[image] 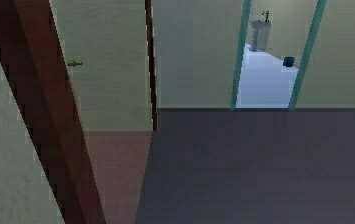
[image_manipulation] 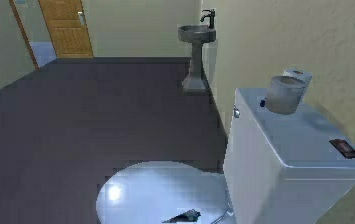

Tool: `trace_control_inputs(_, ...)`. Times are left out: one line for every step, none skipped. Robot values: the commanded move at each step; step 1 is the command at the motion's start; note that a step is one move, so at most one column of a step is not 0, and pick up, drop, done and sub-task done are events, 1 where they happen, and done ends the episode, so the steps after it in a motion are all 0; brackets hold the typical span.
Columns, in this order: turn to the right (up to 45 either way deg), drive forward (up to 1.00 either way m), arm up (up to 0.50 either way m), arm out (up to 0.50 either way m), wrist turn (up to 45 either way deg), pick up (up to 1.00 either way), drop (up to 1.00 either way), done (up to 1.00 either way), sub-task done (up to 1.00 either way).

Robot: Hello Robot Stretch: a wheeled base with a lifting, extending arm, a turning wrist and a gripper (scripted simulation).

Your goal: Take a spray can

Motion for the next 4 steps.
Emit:
trace_control_inputs(0.0, 0.0, 0.5, 0.0, 0.0, 0.0, 0.0, 0.0, 0.0)
trace_control_inputs(0.0, 0.0, 0.14, 0.0, 0.0, 0.0, 0.0, 0.0, 0.0)
trace_control_inputs(0.0, 0.0, 0.0, 0.2, 0.0, 0.0, 0.0, 0.0, 0.0)
trace_control_inputs(0.0, 0.0, 0.0, 0.0, 45.0, 0.0, 0.0, 0.0, 0.0)
